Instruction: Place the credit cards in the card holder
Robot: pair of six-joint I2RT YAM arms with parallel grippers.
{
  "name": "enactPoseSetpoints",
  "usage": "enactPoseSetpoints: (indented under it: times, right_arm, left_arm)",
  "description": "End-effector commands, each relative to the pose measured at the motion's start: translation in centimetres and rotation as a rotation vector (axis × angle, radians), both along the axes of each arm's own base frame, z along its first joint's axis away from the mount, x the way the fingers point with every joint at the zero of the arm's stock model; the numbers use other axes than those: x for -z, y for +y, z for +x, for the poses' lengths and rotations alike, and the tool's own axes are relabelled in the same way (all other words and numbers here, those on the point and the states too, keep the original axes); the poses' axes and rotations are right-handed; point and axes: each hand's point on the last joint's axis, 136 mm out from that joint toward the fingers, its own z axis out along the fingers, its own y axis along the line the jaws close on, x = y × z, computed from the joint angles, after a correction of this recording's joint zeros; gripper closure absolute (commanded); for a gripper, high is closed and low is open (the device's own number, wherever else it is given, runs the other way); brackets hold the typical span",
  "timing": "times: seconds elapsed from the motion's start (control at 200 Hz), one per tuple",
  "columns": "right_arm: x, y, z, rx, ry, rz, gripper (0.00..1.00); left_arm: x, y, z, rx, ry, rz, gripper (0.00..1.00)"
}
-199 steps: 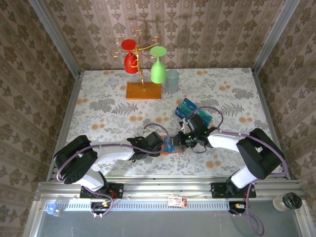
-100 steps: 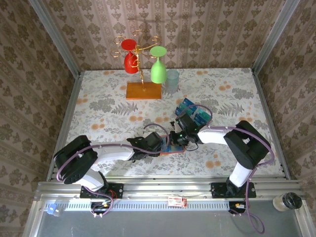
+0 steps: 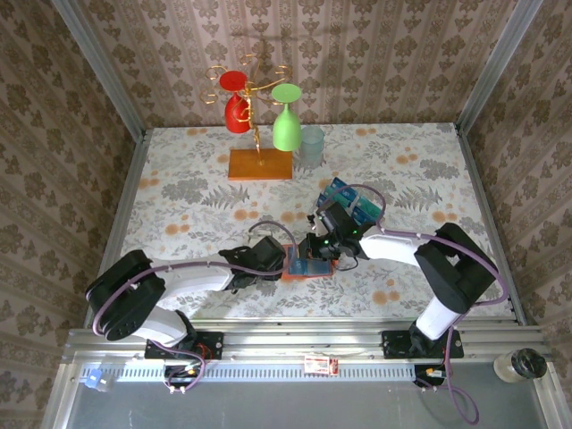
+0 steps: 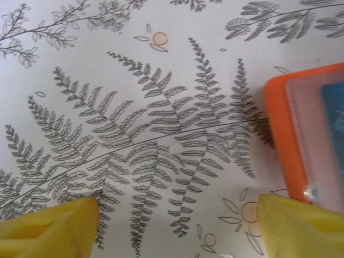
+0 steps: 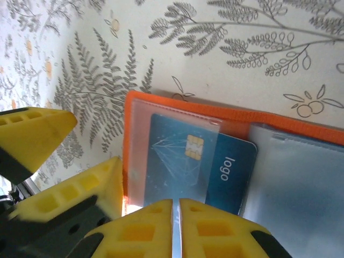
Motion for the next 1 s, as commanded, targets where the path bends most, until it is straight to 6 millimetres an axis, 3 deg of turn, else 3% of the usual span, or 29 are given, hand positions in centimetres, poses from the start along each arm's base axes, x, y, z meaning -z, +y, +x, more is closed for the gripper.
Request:
enactPoseSetpoints:
  times: [0.0,0.34,0.665,0.995]
  right_arm:
    - [0.1,-1.0,0.3,0.012,-0.010,-0.066,0.89]
    - [2.7,-1.0,-0.3,0.007,0.032,-0.102,0.90]
    - [3.3,0.4,-0.4,-0.007,0.046,-0.096,0.91]
    - [3.5,0.8,-0.1,0.013,0.053,-0.082,0.92]
  left_arm:
    - [0.2,0.6,-0.1,-0.005,0.009,0.007,0.22]
    - [0.5,0.4,0.0,0.001,0.014,0.005,0.22]
    - [0.5,0.4,0.2,0.002,0.016,0.009,0.22]
    - [-2.8,1.0,1.5,-0.031,-0.015,-0.081,0.20]
